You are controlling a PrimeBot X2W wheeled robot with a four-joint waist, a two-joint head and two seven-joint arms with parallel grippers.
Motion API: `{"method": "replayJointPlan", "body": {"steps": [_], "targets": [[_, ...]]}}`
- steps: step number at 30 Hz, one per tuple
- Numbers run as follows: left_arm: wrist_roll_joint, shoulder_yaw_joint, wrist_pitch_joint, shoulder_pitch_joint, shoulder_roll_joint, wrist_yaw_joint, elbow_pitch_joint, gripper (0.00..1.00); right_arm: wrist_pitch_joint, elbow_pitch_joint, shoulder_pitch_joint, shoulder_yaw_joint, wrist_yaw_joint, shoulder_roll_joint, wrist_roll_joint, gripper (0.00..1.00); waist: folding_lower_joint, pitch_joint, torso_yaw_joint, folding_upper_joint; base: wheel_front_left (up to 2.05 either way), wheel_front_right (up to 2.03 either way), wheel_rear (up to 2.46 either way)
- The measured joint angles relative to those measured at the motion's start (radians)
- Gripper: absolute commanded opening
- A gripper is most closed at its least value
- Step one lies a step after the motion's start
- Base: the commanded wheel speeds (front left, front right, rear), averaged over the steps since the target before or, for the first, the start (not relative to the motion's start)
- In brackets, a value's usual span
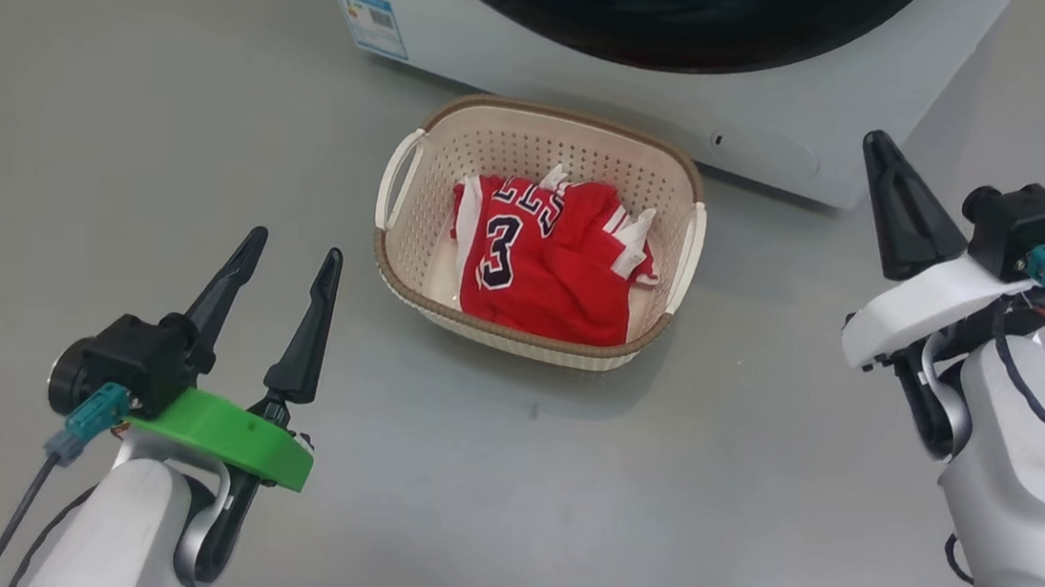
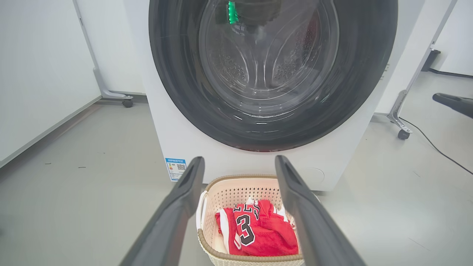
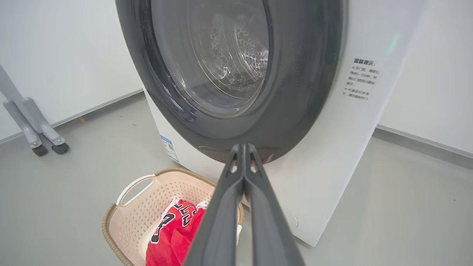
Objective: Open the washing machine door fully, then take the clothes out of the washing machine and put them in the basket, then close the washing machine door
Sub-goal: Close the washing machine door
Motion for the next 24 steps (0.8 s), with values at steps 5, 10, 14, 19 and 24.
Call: {"method": "replayJointPlan", "body": {"steps": [5, 10, 14, 19, 24], "targets": [[0.006, 0.004, 0.000, 0.034, 0.010, 0.000, 0.006, 1.00, -0.008, -0.017, 0.075, -0.021, -0.001, 0.024, 0.033, 0.00, 0.0000, -0.062, -0.046, 0.0000, 0.00, 0.00, 0.00], [0.017, 0.001, 0.000, 0.066, 0.020, 0.000, 0.006, 1.00, -0.011, -0.048, 0.174, -0.056, -0.013, 0.040, 0.071, 0.00, 0.0000, -0.130, -0.099, 0.0000, 0.00, 0.00, 0.00], [0.046, -0.004, 0.000, 0.088, 0.031, 0.000, 0.007, 1.00, -0.011, -0.064, 0.237, -0.066, -0.018, 0.043, 0.077, 0.00, 0.0000, -0.169, -0.131, 0.0000, 0.00, 0.00, 0.00], [0.042, 0.012, 0.000, 0.112, 0.027, 0.000, 0.005, 1.00, -0.012, -0.105, 0.287, -0.100, -0.041, 0.052, 0.094, 0.00, 0.0000, -0.205, -0.166, 0.0000, 0.00, 0.00, 0.00], [0.042, 0.009, 0.000, 0.120, 0.017, 0.000, 0.001, 1.00, -0.012, -0.145, 0.357, -0.140, -0.068, 0.050, 0.104, 0.00, 0.0000, -0.225, -0.189, 0.0000, 0.00, 0.00, 0.00]]}}
